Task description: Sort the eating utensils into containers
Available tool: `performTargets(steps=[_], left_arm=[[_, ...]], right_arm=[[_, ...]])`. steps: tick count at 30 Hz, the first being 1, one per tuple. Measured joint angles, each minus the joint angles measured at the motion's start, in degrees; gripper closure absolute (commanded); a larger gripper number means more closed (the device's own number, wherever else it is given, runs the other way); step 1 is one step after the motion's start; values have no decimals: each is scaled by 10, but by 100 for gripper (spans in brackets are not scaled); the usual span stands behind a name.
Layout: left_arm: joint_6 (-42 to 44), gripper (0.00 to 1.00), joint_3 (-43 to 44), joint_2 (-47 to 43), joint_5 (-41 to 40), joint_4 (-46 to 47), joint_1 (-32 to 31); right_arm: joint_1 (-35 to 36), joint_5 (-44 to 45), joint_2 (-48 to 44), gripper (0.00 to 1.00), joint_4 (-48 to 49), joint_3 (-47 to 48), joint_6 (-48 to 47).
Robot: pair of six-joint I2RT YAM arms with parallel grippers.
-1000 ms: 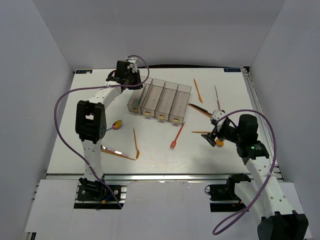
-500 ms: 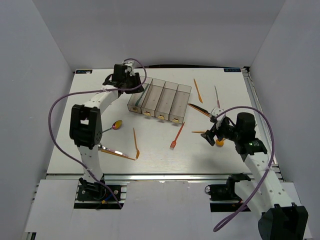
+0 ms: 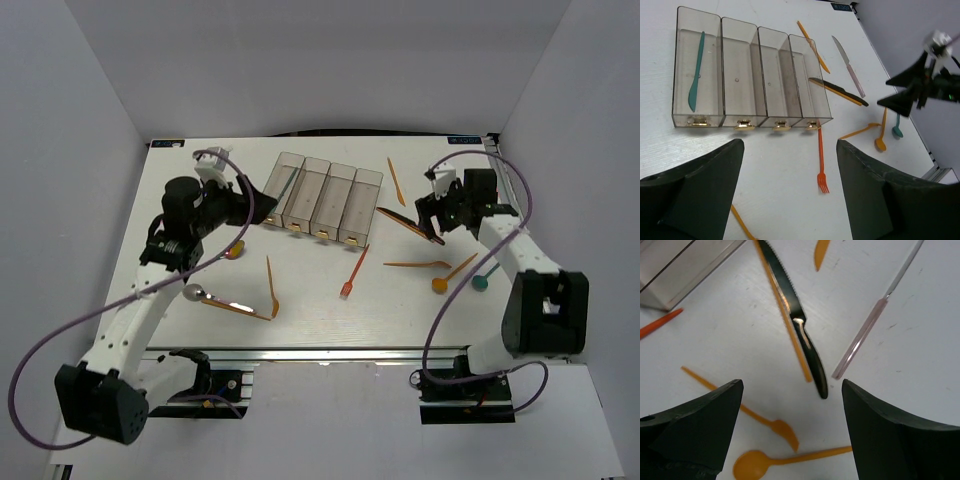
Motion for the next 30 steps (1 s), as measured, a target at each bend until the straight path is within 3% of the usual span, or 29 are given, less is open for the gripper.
performTargets(steps=[2, 6, 14, 23, 30], left_arm=[[5, 15, -32, -39, 0, 6, 0], [19, 15, -78, -79, -5, 1, 0], [32, 15, -94, -120, -26, -6, 0], [36, 15, -94, -129, -30, -5, 0], [37, 15, -95, -145, -33, -5, 0]], right_arm=[[-14, -6, 60, 21, -14, 56, 0], [-29, -10, 157, 25, -18, 134, 4], [-29, 28, 290, 33, -27, 226, 22], [-29, 93, 343, 35, -24, 255, 29], [-45, 105, 378, 54, -26, 280, 33]])
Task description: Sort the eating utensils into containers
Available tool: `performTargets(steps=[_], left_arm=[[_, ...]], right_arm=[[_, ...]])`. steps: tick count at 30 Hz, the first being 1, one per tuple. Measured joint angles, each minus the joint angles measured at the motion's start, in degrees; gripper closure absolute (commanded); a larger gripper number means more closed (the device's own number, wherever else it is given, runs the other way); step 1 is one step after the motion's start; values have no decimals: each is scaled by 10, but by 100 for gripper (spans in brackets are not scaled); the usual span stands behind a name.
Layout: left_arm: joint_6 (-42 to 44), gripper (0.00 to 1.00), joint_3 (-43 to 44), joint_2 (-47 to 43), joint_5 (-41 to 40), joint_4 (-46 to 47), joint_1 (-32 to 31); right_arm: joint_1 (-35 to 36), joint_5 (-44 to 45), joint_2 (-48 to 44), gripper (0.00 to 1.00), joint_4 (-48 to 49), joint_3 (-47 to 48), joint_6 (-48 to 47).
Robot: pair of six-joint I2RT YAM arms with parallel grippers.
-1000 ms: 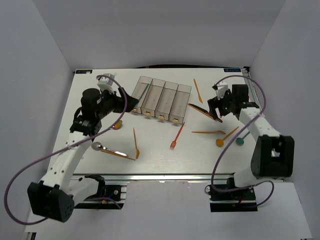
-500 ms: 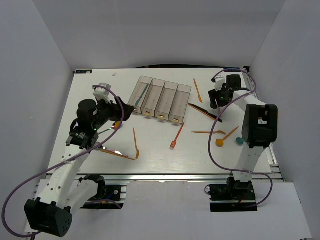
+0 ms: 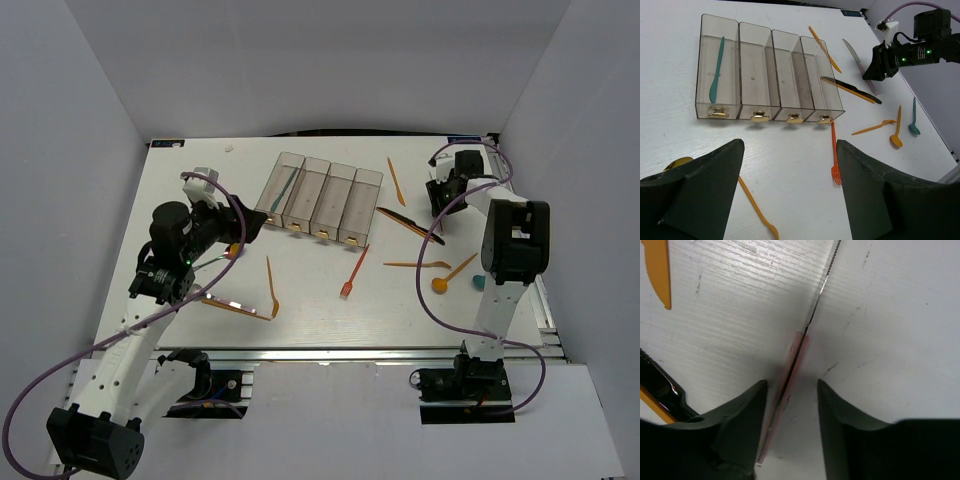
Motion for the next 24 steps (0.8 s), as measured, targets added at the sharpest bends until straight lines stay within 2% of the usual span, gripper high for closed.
performTargets(steps=[2, 6, 11, 14, 20, 24], left_arm=[[1, 15, -2, -4, -2, 0, 0], [3, 15, -2, -7, -3, 0, 0], [4, 15, -3, -7, -5, 0, 0], [5, 15, -3, -7, -7, 0, 0], [8, 15, -3, -7, -14, 0, 0], [10, 15, -3, -7, -19, 0, 1]], right_arm=[[-3, -3, 3, 58, 0, 3, 4], [-6, -12, 3, 75, 0, 3, 10], [-22, -27, 3, 87, 1, 3, 18], [-27, -39, 1, 100, 0, 3, 26], [-24, -120, -43, 100, -31, 28, 66], [14, -179, -102, 100, -29, 56, 107]])
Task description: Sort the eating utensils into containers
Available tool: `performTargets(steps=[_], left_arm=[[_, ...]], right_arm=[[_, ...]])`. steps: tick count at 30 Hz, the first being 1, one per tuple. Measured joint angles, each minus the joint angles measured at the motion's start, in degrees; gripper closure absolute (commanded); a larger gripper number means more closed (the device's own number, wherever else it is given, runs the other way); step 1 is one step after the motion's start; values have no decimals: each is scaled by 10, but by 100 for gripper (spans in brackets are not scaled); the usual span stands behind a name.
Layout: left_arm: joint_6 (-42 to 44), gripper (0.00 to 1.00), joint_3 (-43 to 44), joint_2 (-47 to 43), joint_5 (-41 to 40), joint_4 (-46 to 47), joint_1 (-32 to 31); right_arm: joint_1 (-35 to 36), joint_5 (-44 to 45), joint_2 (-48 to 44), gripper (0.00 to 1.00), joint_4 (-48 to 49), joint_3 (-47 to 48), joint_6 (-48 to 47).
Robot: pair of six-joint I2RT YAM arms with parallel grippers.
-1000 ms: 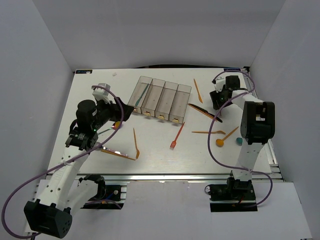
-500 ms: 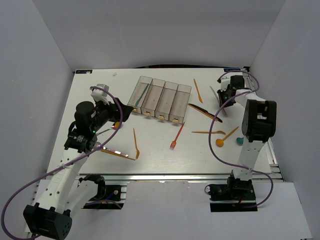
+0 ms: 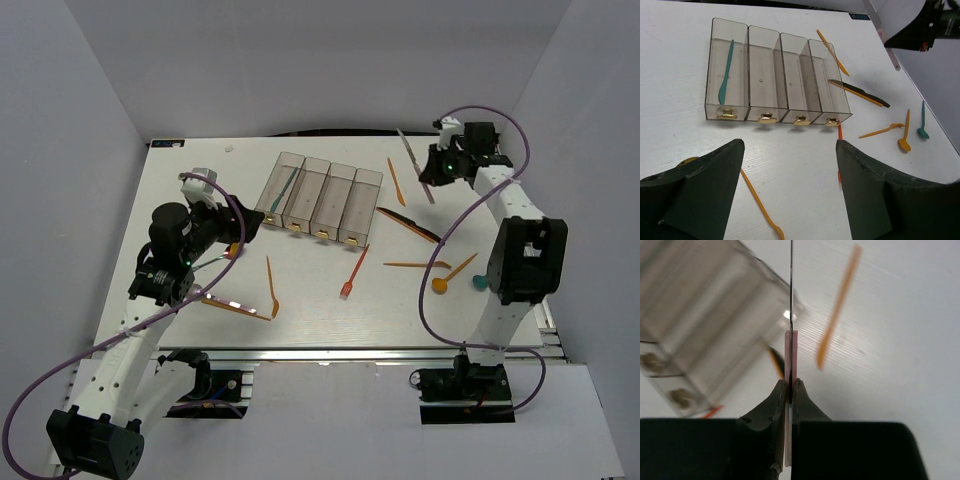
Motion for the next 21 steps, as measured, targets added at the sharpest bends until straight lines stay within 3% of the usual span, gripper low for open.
performTargets(steps=[7, 13, 21], left_arm=[[4, 15, -7, 1, -9, 0, 12], [6, 16, -10, 7, -18, 0, 28], [7, 16, -13, 17, -23, 2, 54]], right_arm=[[166, -47, -38, 100, 55, 38, 126], [274, -22, 50, 100, 97, 134, 287], [357, 31, 181, 100, 119, 234, 449]])
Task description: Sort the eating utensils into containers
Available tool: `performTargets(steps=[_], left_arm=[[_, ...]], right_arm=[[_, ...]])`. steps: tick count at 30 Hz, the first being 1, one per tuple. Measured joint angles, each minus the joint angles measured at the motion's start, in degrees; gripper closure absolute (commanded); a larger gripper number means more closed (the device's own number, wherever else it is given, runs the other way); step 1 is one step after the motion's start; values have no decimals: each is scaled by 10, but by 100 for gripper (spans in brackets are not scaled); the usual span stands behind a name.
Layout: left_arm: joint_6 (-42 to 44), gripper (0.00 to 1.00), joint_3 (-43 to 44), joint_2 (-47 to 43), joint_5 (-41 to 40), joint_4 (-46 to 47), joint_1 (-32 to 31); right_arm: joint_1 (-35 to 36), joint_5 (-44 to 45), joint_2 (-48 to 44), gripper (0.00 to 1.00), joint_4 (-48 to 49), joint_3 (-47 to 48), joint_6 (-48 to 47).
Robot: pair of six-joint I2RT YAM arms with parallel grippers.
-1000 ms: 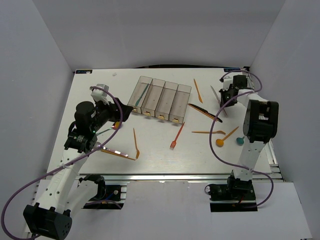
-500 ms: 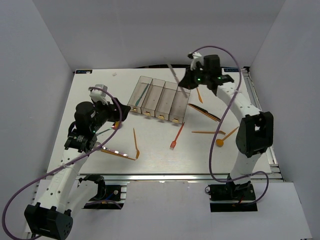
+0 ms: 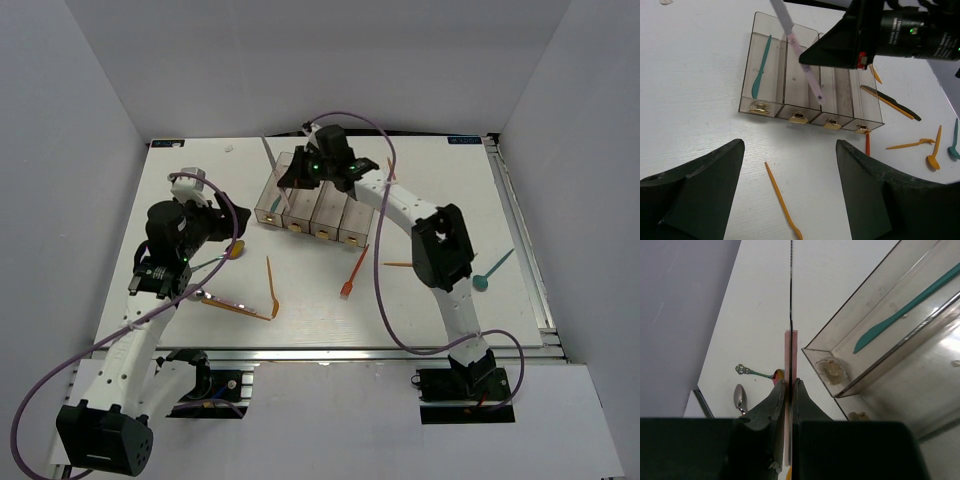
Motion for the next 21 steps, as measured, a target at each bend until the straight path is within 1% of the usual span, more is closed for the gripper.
performTargets(steps=[3, 8, 16, 21], left_arm=[[0, 16, -3, 5, 0, 0, 8], [-1, 16, -4, 17, 6, 2, 20], [-1, 16, -4, 19, 15, 2, 26], [-1, 16, -4, 19, 17, 2, 26]], right_arm=[[18, 6, 35, 100, -1, 23, 40], [22, 13, 56, 100, -9, 30, 80], [14, 29, 64, 100, -19, 40, 105], [14, 47, 64, 100, -47, 40, 115]])
